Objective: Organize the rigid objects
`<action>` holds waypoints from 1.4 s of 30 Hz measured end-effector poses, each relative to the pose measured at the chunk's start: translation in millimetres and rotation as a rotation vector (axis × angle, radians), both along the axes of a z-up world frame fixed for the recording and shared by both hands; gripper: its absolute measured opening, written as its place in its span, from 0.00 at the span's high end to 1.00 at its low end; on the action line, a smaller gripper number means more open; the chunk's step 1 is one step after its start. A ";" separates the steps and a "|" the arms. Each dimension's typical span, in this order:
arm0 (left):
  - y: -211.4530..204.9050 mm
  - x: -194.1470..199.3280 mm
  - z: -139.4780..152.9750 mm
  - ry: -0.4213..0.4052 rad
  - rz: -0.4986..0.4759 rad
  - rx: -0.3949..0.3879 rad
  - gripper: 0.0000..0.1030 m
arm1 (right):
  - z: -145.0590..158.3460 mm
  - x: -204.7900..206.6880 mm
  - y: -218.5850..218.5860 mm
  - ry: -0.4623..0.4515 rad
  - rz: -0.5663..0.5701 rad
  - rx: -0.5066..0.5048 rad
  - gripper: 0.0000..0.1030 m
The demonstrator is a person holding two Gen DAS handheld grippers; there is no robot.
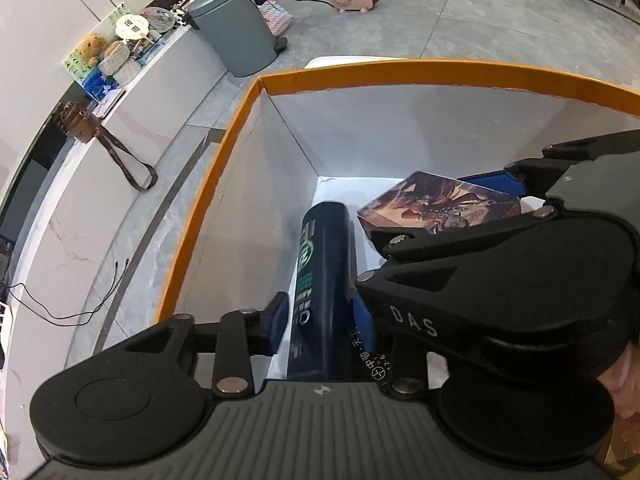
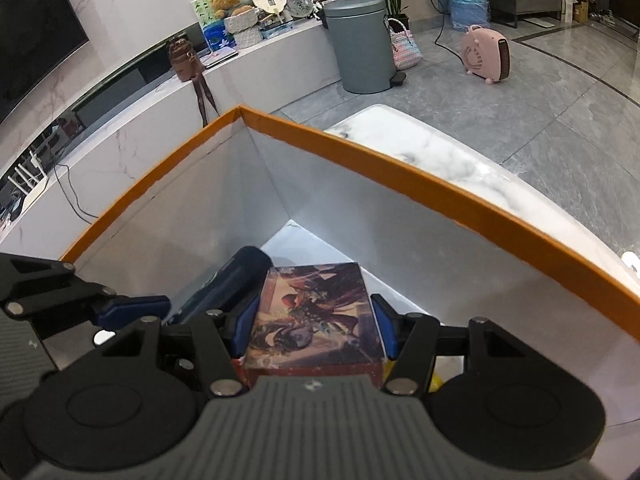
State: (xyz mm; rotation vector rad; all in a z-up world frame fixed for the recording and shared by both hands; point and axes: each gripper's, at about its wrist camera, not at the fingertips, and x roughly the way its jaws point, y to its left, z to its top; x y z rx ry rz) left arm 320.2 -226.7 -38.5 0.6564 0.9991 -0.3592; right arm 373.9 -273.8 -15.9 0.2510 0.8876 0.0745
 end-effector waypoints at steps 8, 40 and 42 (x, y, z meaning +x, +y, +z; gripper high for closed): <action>-4.0 -7.7 14.6 -0.029 -0.018 0.006 0.45 | 10.6 -2.6 -3.5 -0.021 -0.022 0.010 0.38; 13.4 -80.7 119.4 -0.131 0.132 -0.165 0.27 | 134.6 -101.6 -24.3 -0.187 0.104 -0.122 0.30; 18.0 -85.5 127.9 -0.140 0.160 -0.213 0.26 | 143.0 -111.2 -28.0 -0.207 0.110 -0.123 0.30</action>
